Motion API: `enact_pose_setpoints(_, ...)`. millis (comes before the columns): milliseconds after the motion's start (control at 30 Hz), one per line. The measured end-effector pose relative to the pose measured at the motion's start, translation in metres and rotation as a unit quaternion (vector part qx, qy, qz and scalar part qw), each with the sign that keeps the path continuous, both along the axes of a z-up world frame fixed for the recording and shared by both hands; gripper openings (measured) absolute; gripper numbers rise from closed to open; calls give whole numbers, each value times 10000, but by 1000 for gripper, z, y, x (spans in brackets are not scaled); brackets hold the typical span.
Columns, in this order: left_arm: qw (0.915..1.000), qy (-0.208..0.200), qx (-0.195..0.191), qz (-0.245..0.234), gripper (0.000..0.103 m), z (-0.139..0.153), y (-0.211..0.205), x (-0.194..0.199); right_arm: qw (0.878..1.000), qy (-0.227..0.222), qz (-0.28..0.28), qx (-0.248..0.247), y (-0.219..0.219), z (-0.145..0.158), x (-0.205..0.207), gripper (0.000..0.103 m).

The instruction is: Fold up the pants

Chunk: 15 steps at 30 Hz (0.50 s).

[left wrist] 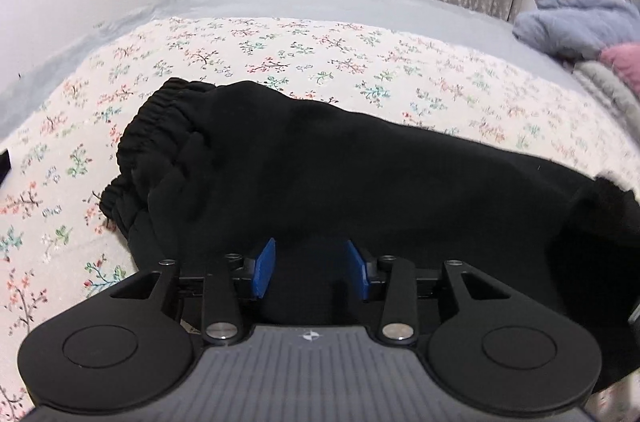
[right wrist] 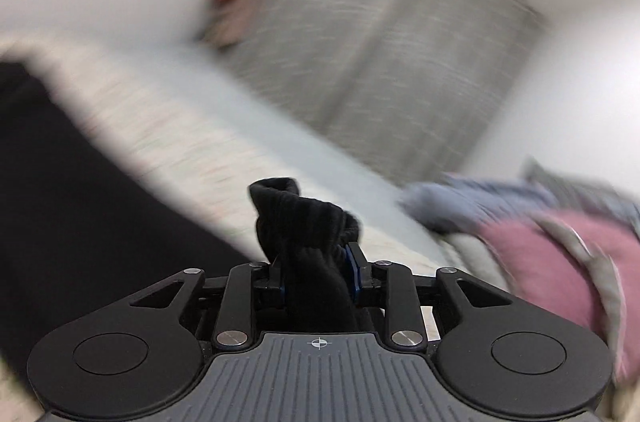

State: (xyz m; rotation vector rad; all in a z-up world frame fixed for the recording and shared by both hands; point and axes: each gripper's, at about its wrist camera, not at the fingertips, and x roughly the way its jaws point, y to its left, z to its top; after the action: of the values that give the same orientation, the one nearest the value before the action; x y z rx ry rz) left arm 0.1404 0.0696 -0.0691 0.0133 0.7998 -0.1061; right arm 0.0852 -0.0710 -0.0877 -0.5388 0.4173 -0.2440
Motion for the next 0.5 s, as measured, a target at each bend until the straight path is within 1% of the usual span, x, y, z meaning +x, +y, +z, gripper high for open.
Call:
enact_pose_setpoints(67,9997,-30,226,-13,60,-2,-1,3,9982,386,283,-357,25,-25,2,28)
enact_pose_setpoints(100,9996,-27,291,-36,61,-2,-4,4,9969,517,367,-469,32,-34,1,33)
enact_pose_setpoints(167,9995,-16,310,-84,62,-2,-5,6,9951,700,517,-480,35,-42,-2,38)
enact_pose_setpoints(200,9995,-12,306,-105,62,-2,-6,7,9943,768,659,-331,35,-40,-4,50)
enact_pose_setpoints(233,9994,-10,311,-120,63,-2,-8,8,9931,820,819,-147,32,-36,-8,65)
enact_pose_setpoints(300,9993,-7,329,-156,63,-3,-12,10,9901,882,1072,191,30,-22,-15,76)
enact_pose_setpoints(367,9993,4,306,-208,63,-3,-18,7,9838,986,1354,642,21,-6,-18,77)
enact_pose_setpoints(433,9993,14,233,-281,63,-2,-23,7,9734,1093,1623,1196,8,14,-22,77)
enact_pose_setpoints(500,9992,19,103,-379,63,-2,-28,7,9665,1110,1732,1534,-9,27,-27,76)
